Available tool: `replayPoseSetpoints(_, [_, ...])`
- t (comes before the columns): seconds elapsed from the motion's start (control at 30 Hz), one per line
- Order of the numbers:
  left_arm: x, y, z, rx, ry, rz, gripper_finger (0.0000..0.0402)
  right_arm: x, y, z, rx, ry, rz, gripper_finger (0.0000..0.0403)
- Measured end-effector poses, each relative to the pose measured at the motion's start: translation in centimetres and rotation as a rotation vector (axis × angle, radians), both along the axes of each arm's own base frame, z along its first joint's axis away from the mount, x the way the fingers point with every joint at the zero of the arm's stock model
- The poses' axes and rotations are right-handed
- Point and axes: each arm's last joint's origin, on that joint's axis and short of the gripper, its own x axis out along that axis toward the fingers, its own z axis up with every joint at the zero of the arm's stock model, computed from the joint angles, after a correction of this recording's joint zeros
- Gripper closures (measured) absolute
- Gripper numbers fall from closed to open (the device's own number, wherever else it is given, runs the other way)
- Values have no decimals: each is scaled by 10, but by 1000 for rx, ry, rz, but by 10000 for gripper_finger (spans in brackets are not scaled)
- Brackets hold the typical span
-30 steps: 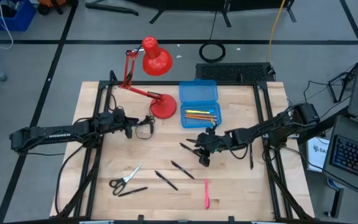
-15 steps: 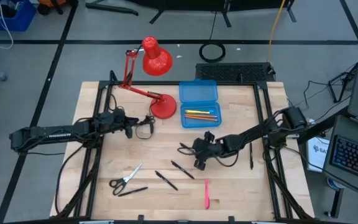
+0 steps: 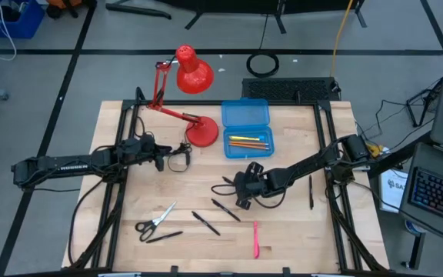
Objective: Pick & place school supplies into a supply box
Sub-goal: Put the black pen into the blue supply box
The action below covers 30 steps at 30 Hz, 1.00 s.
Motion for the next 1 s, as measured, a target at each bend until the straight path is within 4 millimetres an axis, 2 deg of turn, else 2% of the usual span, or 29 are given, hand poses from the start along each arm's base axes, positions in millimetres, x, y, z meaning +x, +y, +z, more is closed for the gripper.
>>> replayPoseSetpoints(0.3, [0, 0, 0, -1, 0, 1, 371, 0, -1, -1, 29, 6, 3, 271])
replayPoseSetpoints(0.63, [0, 0, 0, -2, 0, 1, 371, -11, -8, -14, 109, 41, -41, 271])
replayPoseSetpoints(1.0, [0, 0, 0, 0, 1, 0, 371, -8, -8, -14, 116, 15, 25, 277])
